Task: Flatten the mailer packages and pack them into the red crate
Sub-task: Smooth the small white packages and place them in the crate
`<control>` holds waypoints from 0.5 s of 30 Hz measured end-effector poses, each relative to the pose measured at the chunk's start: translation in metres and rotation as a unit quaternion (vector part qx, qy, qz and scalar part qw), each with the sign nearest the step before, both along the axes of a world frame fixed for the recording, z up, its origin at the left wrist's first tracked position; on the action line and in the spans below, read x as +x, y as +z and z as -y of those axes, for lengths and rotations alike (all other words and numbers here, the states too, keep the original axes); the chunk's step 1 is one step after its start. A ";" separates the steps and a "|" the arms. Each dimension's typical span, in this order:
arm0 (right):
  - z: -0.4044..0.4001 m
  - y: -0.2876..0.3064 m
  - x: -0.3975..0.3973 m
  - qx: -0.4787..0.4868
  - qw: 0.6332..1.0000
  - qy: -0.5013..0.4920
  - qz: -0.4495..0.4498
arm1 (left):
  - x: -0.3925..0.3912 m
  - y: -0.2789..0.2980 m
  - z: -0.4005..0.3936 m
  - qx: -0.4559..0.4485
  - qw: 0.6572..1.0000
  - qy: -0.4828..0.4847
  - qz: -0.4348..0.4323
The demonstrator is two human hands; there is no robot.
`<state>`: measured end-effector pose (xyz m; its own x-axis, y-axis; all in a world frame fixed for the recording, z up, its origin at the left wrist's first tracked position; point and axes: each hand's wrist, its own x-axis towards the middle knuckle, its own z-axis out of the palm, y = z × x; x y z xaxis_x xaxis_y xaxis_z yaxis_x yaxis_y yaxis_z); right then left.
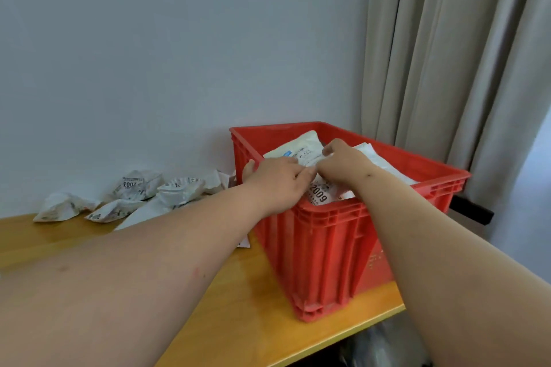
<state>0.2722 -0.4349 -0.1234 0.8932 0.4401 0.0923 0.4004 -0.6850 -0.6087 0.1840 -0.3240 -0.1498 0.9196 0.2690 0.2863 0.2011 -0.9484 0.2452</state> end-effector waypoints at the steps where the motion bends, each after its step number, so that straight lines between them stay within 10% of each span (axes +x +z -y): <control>1: 0.000 -0.002 0.002 -0.027 1.000 0.007 -0.008 | 0.001 -0.002 0.001 0.004 1.000 0.006 -0.007; 9: -0.004 -0.013 0.005 -0.268 0.963 0.008 0.034 | 0.001 -0.002 0.006 0.045 0.996 0.021 -0.080; 15: -0.004 -0.011 -0.010 -0.158 0.954 -0.046 0.251 | -0.004 -0.005 -0.009 -0.005 1.000 0.001 0.030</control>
<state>0.2622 -0.4309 -0.1346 0.8071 0.4393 0.3945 0.5168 -0.8487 -0.1121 0.1797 -0.3152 -0.1550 0.9005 0.2743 0.3374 0.1879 -0.9452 0.2670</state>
